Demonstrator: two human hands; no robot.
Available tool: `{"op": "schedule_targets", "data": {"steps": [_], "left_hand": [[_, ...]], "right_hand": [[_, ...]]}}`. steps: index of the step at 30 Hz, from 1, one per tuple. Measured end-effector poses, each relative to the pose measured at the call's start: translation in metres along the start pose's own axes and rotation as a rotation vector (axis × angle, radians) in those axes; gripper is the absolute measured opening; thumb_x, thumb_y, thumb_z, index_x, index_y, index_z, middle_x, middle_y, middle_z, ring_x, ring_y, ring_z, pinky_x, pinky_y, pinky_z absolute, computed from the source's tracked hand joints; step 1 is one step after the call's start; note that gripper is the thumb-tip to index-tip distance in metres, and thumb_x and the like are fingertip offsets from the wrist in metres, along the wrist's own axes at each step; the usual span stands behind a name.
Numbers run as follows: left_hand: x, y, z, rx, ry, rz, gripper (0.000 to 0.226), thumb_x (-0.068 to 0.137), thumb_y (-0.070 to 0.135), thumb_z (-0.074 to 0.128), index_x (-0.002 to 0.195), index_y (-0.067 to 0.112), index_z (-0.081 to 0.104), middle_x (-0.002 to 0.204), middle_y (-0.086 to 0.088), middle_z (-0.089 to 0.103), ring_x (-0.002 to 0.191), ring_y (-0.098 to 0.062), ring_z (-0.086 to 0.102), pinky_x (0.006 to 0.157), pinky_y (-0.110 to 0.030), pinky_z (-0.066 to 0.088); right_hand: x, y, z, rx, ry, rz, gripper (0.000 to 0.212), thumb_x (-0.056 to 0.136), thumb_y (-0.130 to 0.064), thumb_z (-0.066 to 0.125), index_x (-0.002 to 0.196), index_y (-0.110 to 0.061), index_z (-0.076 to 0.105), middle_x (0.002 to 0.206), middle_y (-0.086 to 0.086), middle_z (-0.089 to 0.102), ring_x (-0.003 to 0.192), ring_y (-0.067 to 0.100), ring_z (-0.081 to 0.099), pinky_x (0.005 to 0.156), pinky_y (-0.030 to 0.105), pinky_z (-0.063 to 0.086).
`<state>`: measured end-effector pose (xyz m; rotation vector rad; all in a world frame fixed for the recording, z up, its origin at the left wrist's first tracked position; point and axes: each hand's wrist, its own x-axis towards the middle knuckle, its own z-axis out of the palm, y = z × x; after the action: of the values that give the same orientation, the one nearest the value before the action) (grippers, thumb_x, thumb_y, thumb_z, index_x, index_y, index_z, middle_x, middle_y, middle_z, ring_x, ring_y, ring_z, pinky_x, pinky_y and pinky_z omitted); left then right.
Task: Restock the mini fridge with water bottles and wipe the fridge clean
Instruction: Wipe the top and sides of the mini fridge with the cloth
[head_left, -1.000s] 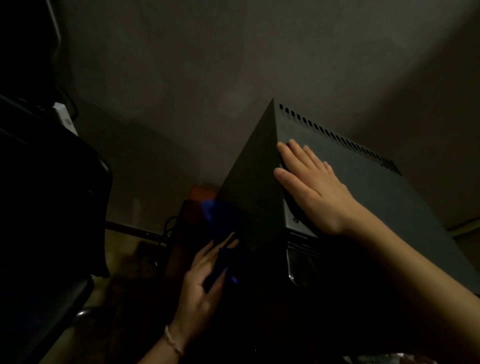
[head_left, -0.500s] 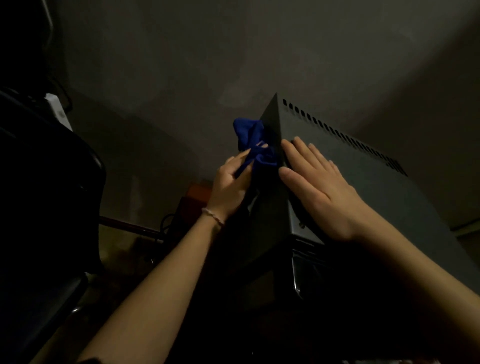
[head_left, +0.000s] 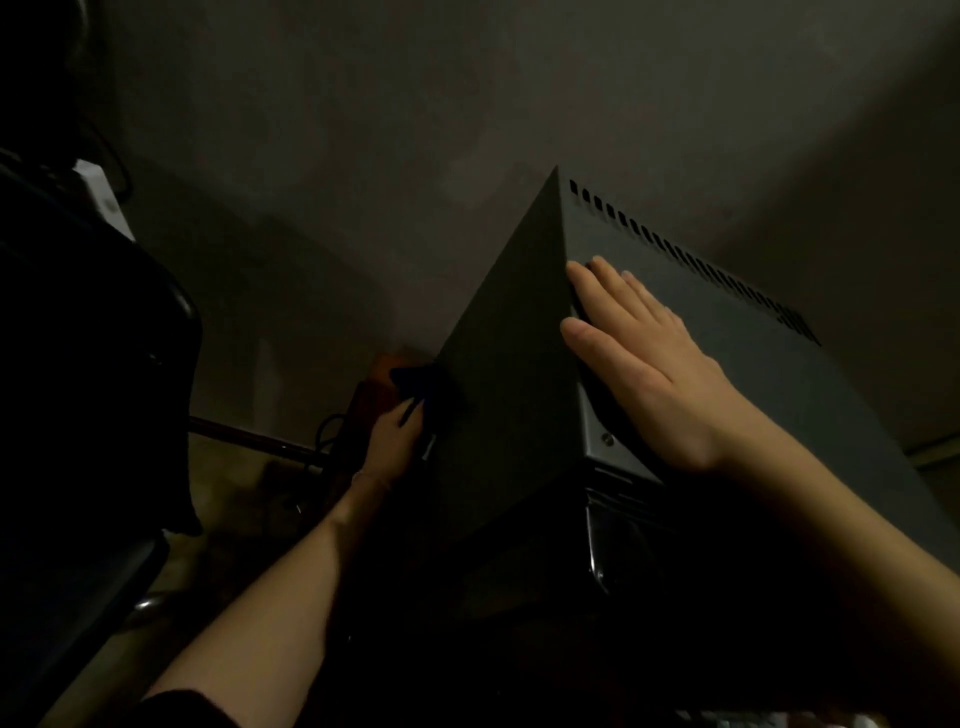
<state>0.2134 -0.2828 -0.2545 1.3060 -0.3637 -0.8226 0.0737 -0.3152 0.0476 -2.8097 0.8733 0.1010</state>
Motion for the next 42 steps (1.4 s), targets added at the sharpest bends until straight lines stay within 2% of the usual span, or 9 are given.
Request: {"op": "schedule_targets", "data": {"steps": [6, 10, 14, 22, 29, 32, 37, 40, 42], "left_hand": [[-0.076, -0.034, -0.020, -0.018, 0.000, -0.105, 0.031, 0.104, 0.015, 0.044, 0.133, 0.011, 0.055, 0.126, 0.001, 0.059, 0.116, -0.014, 0.055, 0.092, -0.022, 0.041], [-0.126, -0.020, -0.021, -0.064, -0.029, -0.008, 0.023, 0.099, 0.022, 0.049, 0.109, 0.036, 0.065, 0.097, 0.022, 0.072, 0.095, 0.003, 0.065, 0.084, -0.022, 0.048], [-0.168, 0.000, -0.018, -0.058, -0.054, 0.168, 0.020, 0.095, 0.043, 0.059, 0.114, 0.045, 0.066, 0.115, 0.036, 0.064, 0.115, 0.011, 0.056, 0.099, -0.019, 0.041], [-0.162, 0.071, 0.010, -0.044, -0.055, 0.531, 0.028, 0.091, 0.053, 0.057, 0.118, 0.052, 0.065, 0.131, 0.023, 0.061, 0.129, -0.006, 0.052, 0.107, -0.024, 0.039], [-0.094, 0.093, 0.018, -0.135, -0.127, 0.494, 0.031, 0.088, 0.044, 0.061, 0.118, 0.044, 0.067, 0.131, 0.005, 0.065, 0.128, -0.014, 0.056, 0.111, -0.043, 0.041], [-0.057, 0.092, 0.021, -0.144, -0.153, 0.419, 0.028, 0.097, 0.031, 0.059, 0.113, 0.052, 0.066, 0.121, 0.019, 0.067, 0.120, -0.004, 0.059, 0.105, -0.030, 0.045], [0.005, 0.076, 0.021, -0.114, -0.091, 0.108, 0.028, 0.104, 0.025, 0.048, 0.125, 0.012, 0.062, 0.079, 0.000, 0.064, 0.055, 0.001, 0.062, 0.053, -0.018, 0.049], [0.026, 0.043, 0.016, -0.088, -0.022, 0.003, 0.024, 0.105, 0.023, 0.045, 0.097, 0.011, 0.064, 0.073, -0.005, 0.056, 0.046, 0.003, 0.053, 0.051, -0.018, 0.042], [0.028, 0.014, 0.007, -0.077, -0.009, -0.064, 0.023, 0.105, 0.023, 0.046, 0.097, 0.011, 0.064, 0.074, -0.006, 0.055, 0.046, 0.003, 0.053, 0.049, -0.015, 0.040]], "right_hand": [[-0.001, 0.000, 0.001, -0.013, 0.017, -0.006, 0.068, 0.095, -0.064, 0.019, 0.157, -0.041, 0.004, 0.166, -0.016, -0.005, 0.151, 0.005, -0.010, 0.125, 0.042, -0.002], [-0.002, -0.001, 0.001, -0.031, 0.020, -0.001, 0.058, 0.105, -0.054, 0.023, 0.158, -0.038, 0.005, 0.167, -0.012, -0.005, 0.152, 0.008, -0.009, 0.124, 0.043, -0.004], [-0.004, -0.005, 0.001, -0.034, 0.013, 0.007, 0.059, 0.105, -0.053, 0.022, 0.158, -0.038, 0.004, 0.167, -0.012, -0.005, 0.153, 0.009, -0.008, 0.123, 0.040, -0.004], [-0.003, -0.001, 0.002, -0.036, 0.016, -0.008, 0.059, 0.105, -0.055, 0.021, 0.158, -0.038, 0.003, 0.167, -0.010, -0.006, 0.153, 0.010, -0.009, 0.125, 0.044, -0.002], [-0.002, -0.001, 0.003, -0.003, 0.018, -0.011, 0.068, 0.095, -0.066, 0.020, 0.157, -0.041, 0.004, 0.166, -0.015, -0.006, 0.152, 0.005, -0.010, 0.125, 0.042, -0.002], [-0.001, -0.003, 0.001, 0.025, 0.013, -0.001, 0.073, 0.086, -0.066, 0.017, 0.155, -0.045, 0.004, 0.165, -0.019, -0.006, 0.151, 0.001, -0.010, 0.125, 0.041, -0.001], [-0.001, -0.002, 0.000, 0.051, 0.002, 0.006, 0.071, 0.086, -0.067, 0.018, 0.153, -0.049, 0.003, 0.163, -0.024, -0.007, 0.149, -0.004, -0.011, 0.125, 0.039, -0.002], [0.000, 0.000, -0.001, 0.051, -0.001, 0.005, 0.071, 0.087, -0.066, 0.018, 0.153, -0.049, 0.003, 0.163, -0.025, -0.007, 0.148, -0.006, -0.012, 0.125, 0.038, -0.002], [0.000, 0.001, -0.001, 0.044, 0.000, 0.000, 0.070, 0.087, -0.067, 0.018, 0.153, -0.049, 0.002, 0.163, -0.025, -0.008, 0.148, -0.005, -0.012, 0.125, 0.039, -0.002]]}}
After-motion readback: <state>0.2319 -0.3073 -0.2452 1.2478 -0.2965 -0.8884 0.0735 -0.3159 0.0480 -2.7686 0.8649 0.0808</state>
